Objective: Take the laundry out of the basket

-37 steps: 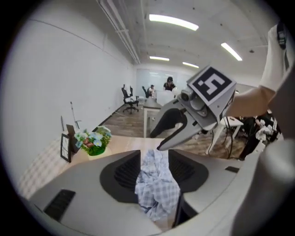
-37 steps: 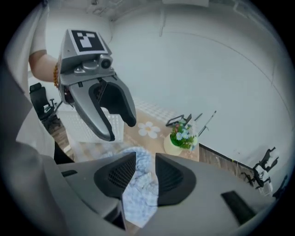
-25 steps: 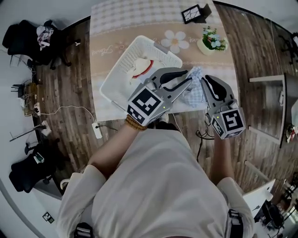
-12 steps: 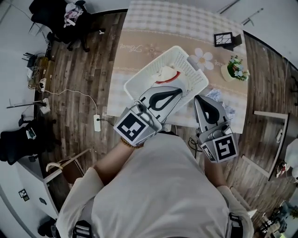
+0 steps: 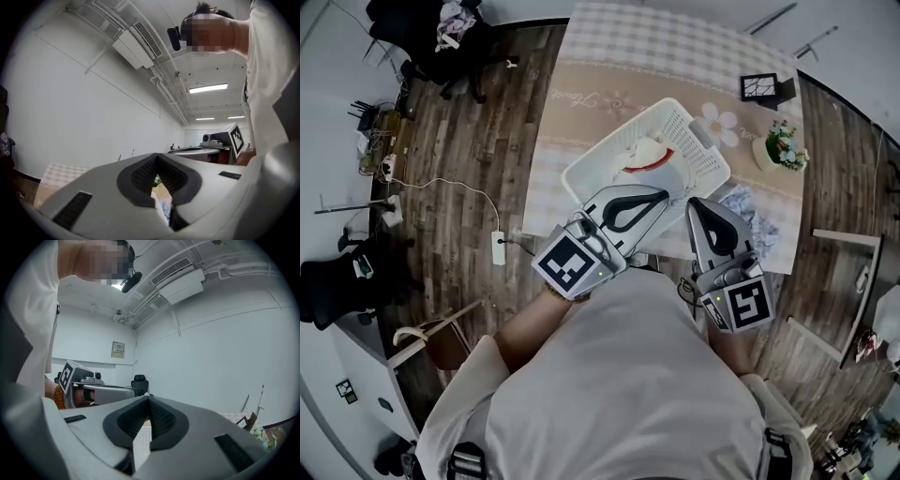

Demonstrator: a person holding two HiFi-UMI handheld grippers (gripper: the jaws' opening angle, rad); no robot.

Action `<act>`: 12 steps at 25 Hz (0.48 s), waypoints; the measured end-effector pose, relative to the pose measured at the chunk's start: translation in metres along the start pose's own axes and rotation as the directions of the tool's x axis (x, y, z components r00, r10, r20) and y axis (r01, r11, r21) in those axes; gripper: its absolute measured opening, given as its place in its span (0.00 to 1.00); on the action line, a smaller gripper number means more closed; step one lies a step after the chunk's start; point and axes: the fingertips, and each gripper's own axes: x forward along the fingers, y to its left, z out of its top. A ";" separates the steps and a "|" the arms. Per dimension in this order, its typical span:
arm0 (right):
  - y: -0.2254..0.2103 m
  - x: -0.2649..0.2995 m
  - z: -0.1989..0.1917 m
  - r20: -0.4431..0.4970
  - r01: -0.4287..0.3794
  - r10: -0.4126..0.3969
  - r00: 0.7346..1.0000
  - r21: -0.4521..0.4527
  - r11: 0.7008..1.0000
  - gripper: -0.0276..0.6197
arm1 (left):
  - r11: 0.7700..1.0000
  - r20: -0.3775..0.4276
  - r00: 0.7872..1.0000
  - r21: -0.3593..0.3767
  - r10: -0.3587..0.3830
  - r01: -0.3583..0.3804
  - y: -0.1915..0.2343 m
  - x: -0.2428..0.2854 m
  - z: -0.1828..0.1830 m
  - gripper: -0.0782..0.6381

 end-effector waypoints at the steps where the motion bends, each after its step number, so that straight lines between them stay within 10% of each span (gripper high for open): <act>1: -0.001 0.001 -0.002 -0.006 0.001 -0.001 1.000 0.004 1.000 0.07 | 1.000 -0.008 1.000 0.004 -0.002 0.002 0.001 0.000 -0.001 0.14; 12: -0.003 0.012 -0.027 -0.090 -0.015 0.015 0.996 0.002 1.000 0.07 | 1.000 -0.085 0.996 0.016 -0.004 0.005 0.013 0.005 -0.018 0.14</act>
